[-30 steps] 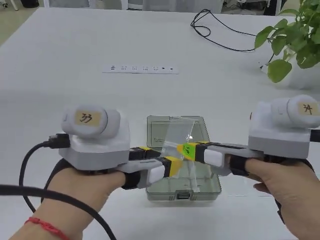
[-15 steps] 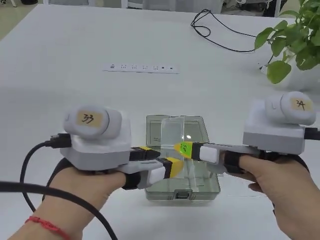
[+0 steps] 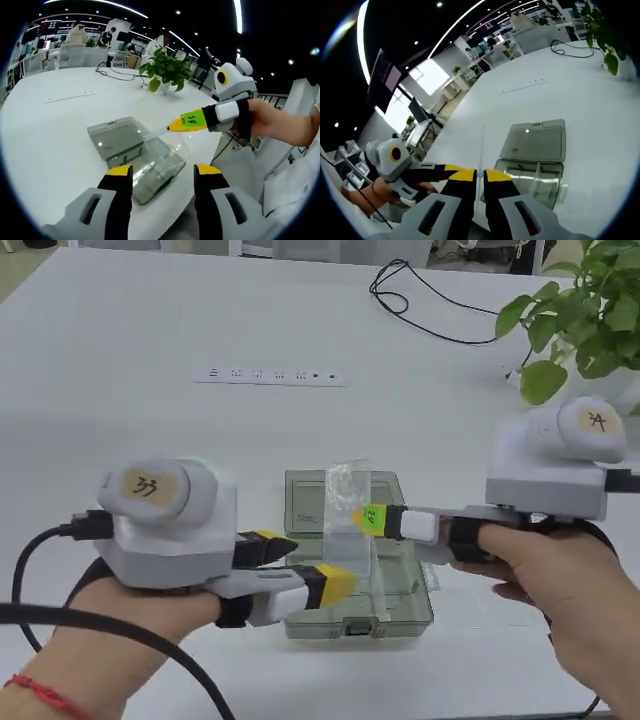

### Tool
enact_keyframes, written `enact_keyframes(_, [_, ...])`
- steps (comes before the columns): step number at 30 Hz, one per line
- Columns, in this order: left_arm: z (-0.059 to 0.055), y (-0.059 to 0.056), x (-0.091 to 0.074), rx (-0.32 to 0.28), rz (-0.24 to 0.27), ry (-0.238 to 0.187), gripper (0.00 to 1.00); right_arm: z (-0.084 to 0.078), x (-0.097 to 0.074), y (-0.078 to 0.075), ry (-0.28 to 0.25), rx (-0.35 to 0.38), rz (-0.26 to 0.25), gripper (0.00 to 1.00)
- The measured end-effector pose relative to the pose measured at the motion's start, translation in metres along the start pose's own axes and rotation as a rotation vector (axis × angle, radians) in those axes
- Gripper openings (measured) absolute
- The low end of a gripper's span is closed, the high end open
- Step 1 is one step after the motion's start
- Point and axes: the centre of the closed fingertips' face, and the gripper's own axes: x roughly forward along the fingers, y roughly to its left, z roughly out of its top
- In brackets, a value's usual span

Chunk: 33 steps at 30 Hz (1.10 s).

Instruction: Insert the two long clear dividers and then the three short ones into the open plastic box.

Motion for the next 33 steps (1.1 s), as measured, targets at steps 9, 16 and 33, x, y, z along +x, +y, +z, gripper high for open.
enact_keyframes(9, [-0.004, 0.006, -0.010, 0.069, -0.027, 0.008, 0.58, 0.005, 0.004, -0.008, 0.029, 0.040, -0.030, 0.07])
enact_keyframes(16, [-0.007, 0.010, -0.015, 0.148, -0.046, 0.011, 0.72, 0.001, 0.010, -0.011, 0.089, 0.047, -0.068, 0.07])
enact_keyframes(33, [-0.021, 0.012, -0.016, 0.241, -0.083, 0.038, 0.89, -0.017, 0.018, -0.038, 0.258, 0.084, -0.235, 0.07])
